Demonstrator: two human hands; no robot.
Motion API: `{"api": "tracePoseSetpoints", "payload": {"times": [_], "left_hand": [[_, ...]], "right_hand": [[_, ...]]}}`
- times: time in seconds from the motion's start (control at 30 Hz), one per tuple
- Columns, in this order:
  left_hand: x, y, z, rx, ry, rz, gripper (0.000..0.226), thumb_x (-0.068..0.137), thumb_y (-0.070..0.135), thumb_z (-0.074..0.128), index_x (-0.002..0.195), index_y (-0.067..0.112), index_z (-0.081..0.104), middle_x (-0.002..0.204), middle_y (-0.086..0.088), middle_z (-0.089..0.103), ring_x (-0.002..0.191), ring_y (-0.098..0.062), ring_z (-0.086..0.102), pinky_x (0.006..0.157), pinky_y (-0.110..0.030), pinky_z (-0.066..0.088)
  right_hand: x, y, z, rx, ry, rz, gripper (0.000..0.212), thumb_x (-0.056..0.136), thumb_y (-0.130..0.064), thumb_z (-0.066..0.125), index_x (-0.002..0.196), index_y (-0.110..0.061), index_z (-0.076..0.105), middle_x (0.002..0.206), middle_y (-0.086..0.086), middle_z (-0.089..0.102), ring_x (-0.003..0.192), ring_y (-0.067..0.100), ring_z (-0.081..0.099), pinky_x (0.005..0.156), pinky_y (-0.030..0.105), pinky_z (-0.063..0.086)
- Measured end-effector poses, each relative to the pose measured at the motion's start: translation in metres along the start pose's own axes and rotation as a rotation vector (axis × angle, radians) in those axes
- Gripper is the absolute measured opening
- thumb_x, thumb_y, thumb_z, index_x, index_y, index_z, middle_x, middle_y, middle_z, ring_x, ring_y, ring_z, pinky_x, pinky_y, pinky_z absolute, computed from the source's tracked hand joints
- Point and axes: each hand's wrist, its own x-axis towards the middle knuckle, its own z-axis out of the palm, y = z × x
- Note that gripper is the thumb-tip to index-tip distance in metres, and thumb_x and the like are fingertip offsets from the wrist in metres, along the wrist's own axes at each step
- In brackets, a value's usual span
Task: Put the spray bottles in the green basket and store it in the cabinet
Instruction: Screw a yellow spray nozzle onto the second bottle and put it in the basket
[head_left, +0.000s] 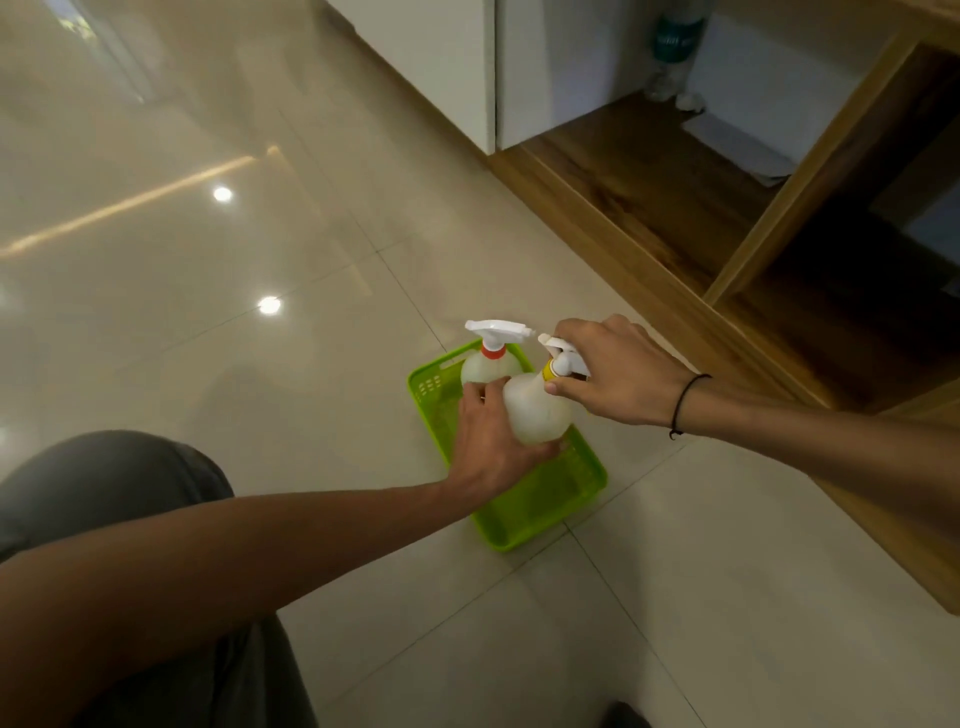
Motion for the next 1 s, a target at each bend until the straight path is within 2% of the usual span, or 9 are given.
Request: {"api": "tracePoseSetpoints", "payload": {"times": [0.1, 0.17, 0.33, 0.43, 0.57, 0.7, 0.8, 0.9, 1.0], "left_hand": [[0.003, -0.004, 0.003, 0.008, -0.059, -0.054, 0.111, 0.059, 0.060, 0.097, 0.149, 0.017, 0.049, 0.140, -0.004, 0.050, 0.132, -0.026, 0.052, 0.099, -0.033, 0.047], [0.002, -0.006, 0.008, -0.010, -0.078, -0.093, 0.111, 0.057, 0.055, 0.101, 0.146, 0.014, 0.048, 0.139, -0.005, 0.052, 0.129, -0.025, 0.055, 0.094, -0.031, 0.048], [0.003, -0.009, 0.014, -0.113, -0.078, -0.167, 0.108, 0.056, 0.039, 0.106, 0.136, 0.010, 0.040, 0.138, -0.009, 0.056, 0.124, -0.027, 0.060, 0.093, -0.039, 0.057], [0.005, -0.011, 0.017, -0.094, -0.100, -0.185, 0.103, 0.056, 0.034, 0.107, 0.131, 0.009, 0.040, 0.133, -0.011, 0.057, 0.119, -0.027, 0.061, 0.085, -0.034, 0.051], [0.007, -0.012, 0.019, -0.085, -0.112, -0.176, 0.108, 0.057, 0.032, 0.107, 0.135, 0.006, 0.038, 0.136, -0.012, 0.052, 0.114, -0.021, 0.052, 0.086, -0.028, 0.044], [0.008, -0.014, 0.017, -0.079, -0.108, -0.170, 0.104, 0.057, 0.028, 0.106, 0.132, 0.006, 0.039, 0.134, -0.012, 0.050, 0.117, -0.028, 0.055, 0.086, -0.031, 0.047], [0.009, -0.016, 0.013, -0.058, -0.112, -0.150, 0.099, 0.056, 0.028, 0.105, 0.126, 0.008, 0.039, 0.126, -0.007, 0.047, 0.109, -0.025, 0.052, 0.082, -0.030, 0.045], [0.012, -0.014, 0.006, -0.026, -0.112, -0.141, 0.099, 0.054, 0.032, 0.106, 0.123, 0.008, 0.040, 0.119, -0.003, 0.043, 0.107, -0.025, 0.053, 0.083, -0.033, 0.048], [0.017, -0.012, -0.003, 0.000, -0.096, -0.129, 0.098, 0.052, 0.035, 0.106, 0.119, 0.012, 0.039, 0.117, -0.001, 0.043, 0.105, -0.024, 0.052, 0.081, -0.031, 0.046]], "right_hand": [[0.002, -0.005, 0.009, -0.026, -0.029, -0.016, 0.038, 0.090, -0.048, 0.071, 0.112, -0.021, 0.056, 0.095, 0.008, 0.062, 0.091, 0.038, 0.060, 0.076, 0.041, 0.050], [0.002, -0.007, 0.015, -0.058, -0.049, -0.022, 0.038, 0.091, -0.047, 0.070, 0.114, -0.020, 0.056, 0.099, 0.010, 0.065, 0.092, 0.039, 0.062, 0.077, 0.044, 0.052], [-0.002, -0.014, 0.032, -0.088, -0.047, -0.037, 0.025, 0.094, -0.037, 0.067, 0.092, -0.022, 0.048, 0.098, 0.008, 0.068, 0.091, 0.041, 0.064, 0.076, 0.047, 0.055], [0.001, -0.015, 0.042, -0.103, -0.051, -0.052, 0.025, 0.094, -0.033, 0.065, 0.088, -0.023, 0.042, 0.096, 0.006, 0.068, 0.090, 0.041, 0.064, 0.071, 0.044, 0.053], [0.006, -0.013, 0.046, -0.116, -0.059, -0.033, 0.024, 0.095, -0.032, 0.064, 0.089, -0.022, 0.043, 0.100, 0.009, 0.068, 0.092, 0.042, 0.064, 0.072, 0.045, 0.054], [0.007, -0.014, 0.052, -0.125, -0.039, -0.035, 0.025, 0.095, -0.031, 0.064, 0.091, -0.021, 0.041, 0.102, 0.010, 0.068, 0.093, 0.041, 0.064, 0.066, 0.040, 0.047], [0.004, -0.015, 0.055, -0.153, -0.029, -0.028, 0.024, 0.094, -0.032, 0.062, 0.093, -0.021, 0.040, 0.103, 0.008, 0.067, 0.095, 0.039, 0.063, 0.063, 0.037, 0.039], [0.002, -0.016, 0.053, -0.173, -0.032, -0.029, 0.022, 0.093, -0.033, 0.061, 0.096, -0.019, 0.044, 0.101, 0.008, 0.067, 0.094, 0.039, 0.064, 0.062, 0.037, 0.037], [0.002, -0.017, 0.050, -0.175, -0.022, -0.026, 0.028, 0.091, -0.038, 0.061, 0.094, -0.022, 0.039, 0.098, 0.008, 0.068, 0.091, 0.039, 0.065, 0.061, 0.036, 0.036]]}}
